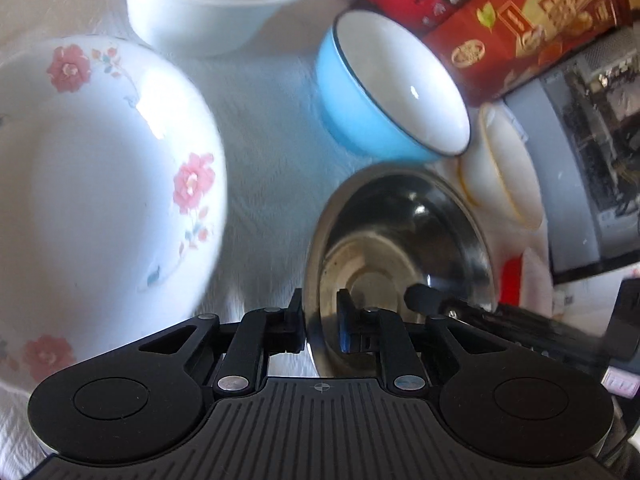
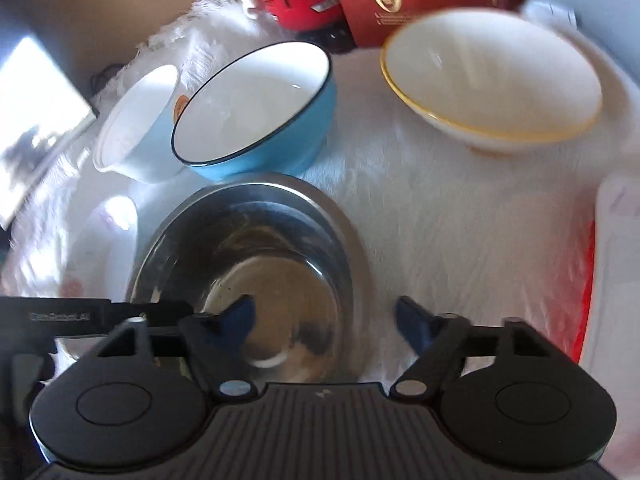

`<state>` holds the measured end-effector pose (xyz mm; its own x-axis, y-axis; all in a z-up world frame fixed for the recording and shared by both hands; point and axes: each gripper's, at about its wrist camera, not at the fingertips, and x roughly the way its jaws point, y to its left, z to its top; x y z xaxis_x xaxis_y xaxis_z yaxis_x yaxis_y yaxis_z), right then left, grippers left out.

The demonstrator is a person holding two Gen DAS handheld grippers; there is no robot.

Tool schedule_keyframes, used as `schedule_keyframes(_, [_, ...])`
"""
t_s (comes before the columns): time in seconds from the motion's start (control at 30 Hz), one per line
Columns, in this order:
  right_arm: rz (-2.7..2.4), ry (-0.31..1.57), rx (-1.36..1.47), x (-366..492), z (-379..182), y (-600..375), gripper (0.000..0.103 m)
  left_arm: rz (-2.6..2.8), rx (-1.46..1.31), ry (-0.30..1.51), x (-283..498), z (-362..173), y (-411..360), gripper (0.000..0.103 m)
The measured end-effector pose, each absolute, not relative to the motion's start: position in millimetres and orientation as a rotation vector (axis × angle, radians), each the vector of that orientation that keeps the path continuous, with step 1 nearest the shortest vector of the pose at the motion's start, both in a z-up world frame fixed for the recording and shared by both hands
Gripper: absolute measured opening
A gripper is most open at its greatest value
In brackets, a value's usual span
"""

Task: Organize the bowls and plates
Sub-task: 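Grasp the stainless steel bowl rim with the left gripper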

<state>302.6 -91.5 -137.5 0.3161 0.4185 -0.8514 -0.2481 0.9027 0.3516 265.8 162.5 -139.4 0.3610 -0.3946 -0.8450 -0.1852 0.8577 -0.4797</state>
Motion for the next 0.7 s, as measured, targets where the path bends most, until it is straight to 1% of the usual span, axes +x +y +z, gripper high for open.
schedule_keyframes(0.1, [0.457,1.194,0.165,305.2,-133.0,-89.8,0.061,-0.134,-0.536,1.184,257.2,-123.3,164.9,0.017])
schedule_keyframes(0.17, [0.505,1.177,0.165,302.7,-120.4,-84.6,0.060,-0.118,-0.532,1.158,250.8,-108.5,173.3,0.019])
schedule_keyframes(0.23, [0.566,1.144,0.159,298.5,-104.9,-74.5,0.058,-0.076,-0.528,1.122,241.0,-92.2,186.1,0.017])
schedule_keyframes(0.37, [0.676,1.030,0.098,294.3,-76.0,-30.1,0.059,0.035,-0.553,1.020,219.9,-67.6,225.4,0.017])
schedule_keyframes(0.53, [0.801,1.045,0.077,304.0,-78.9,34.2,0.058,0.220,-0.610,0.999,208.5,-73.6,276.0,0.017])
schedule_keyframes(0.7, [0.865,1.074,-0.022,300.7,-95.5,85.7,0.058,0.331,-0.605,1.006,201.8,-87.3,297.9,0.017])
